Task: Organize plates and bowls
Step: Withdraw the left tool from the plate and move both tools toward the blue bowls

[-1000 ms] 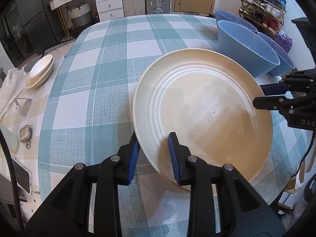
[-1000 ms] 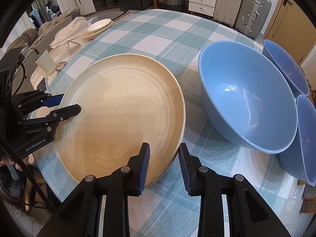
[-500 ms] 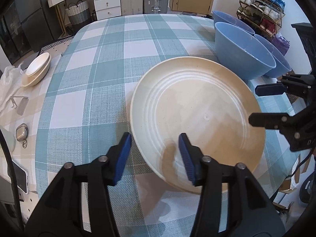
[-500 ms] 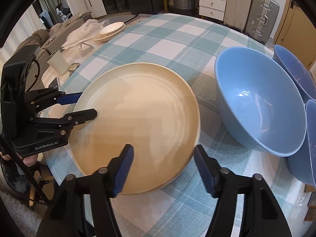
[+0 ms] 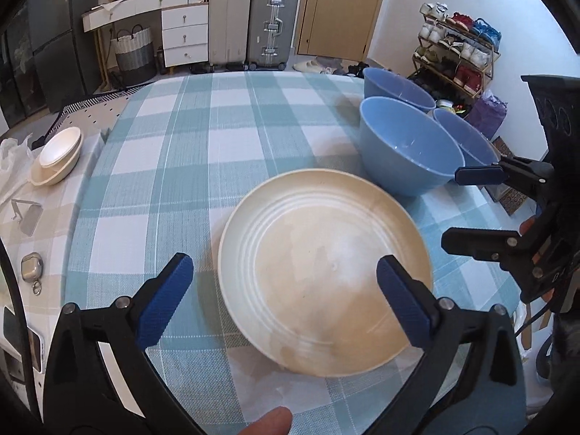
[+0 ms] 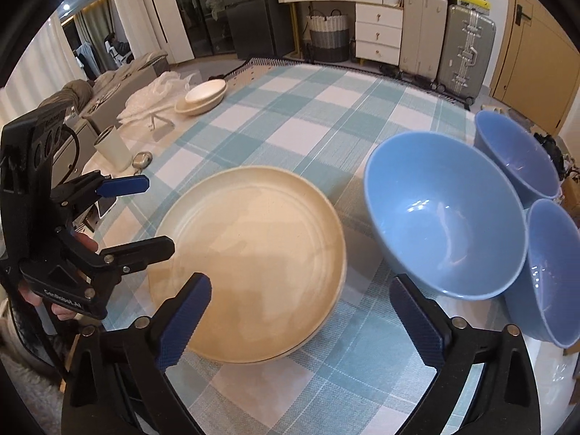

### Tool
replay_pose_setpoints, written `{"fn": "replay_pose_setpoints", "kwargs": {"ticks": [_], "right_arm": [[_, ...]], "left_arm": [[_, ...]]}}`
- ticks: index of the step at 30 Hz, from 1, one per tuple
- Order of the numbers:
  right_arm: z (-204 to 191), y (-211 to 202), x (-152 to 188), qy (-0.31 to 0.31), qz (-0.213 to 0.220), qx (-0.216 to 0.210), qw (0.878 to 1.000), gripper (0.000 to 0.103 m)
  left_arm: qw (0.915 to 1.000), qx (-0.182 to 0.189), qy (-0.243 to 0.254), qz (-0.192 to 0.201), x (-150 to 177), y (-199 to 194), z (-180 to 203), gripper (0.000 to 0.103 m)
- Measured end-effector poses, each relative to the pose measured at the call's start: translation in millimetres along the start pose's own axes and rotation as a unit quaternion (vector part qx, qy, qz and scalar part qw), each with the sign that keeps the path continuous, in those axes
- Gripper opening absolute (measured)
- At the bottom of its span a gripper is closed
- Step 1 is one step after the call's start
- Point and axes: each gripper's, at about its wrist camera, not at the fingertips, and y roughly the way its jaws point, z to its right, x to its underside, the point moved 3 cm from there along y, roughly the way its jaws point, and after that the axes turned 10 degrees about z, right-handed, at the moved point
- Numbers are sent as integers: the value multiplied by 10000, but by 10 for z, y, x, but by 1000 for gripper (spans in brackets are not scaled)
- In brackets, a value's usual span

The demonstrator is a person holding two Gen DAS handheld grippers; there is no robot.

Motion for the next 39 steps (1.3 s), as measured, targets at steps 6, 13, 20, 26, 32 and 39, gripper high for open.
{"fn": "replay_pose_setpoints", "kwargs": {"ticks": [6, 13, 20, 26, 32, 39], "right_arm": [[176, -249, -122, 161, 314, 201, 9992, 101], [396, -583, -263, 314, 656, 439, 9964, 102], [675, -924, -398, 525, 984, 696, 9913, 102], [952, -1228, -475, 747, 1264, 922, 9849, 102], [1249, -1562, -534, 944, 1559, 1181, 9761, 102], [1635, -1894, -603, 1312, 1885, 1307, 9645, 102]], "left_arm": [[9999, 57, 20, 145, -179, -57, 66, 101], [9992, 170, -19, 358, -480, -68, 170, 101], [9981, 334, 5, 521, -829, -40, 351, 101], [9969, 434, 34, 648, -1096, -8, 507, 101], [9961, 479, 115, 732, -1293, 46, 639, 101], [9961, 504, 182, 706, -1490, 200, 789, 101]]}}
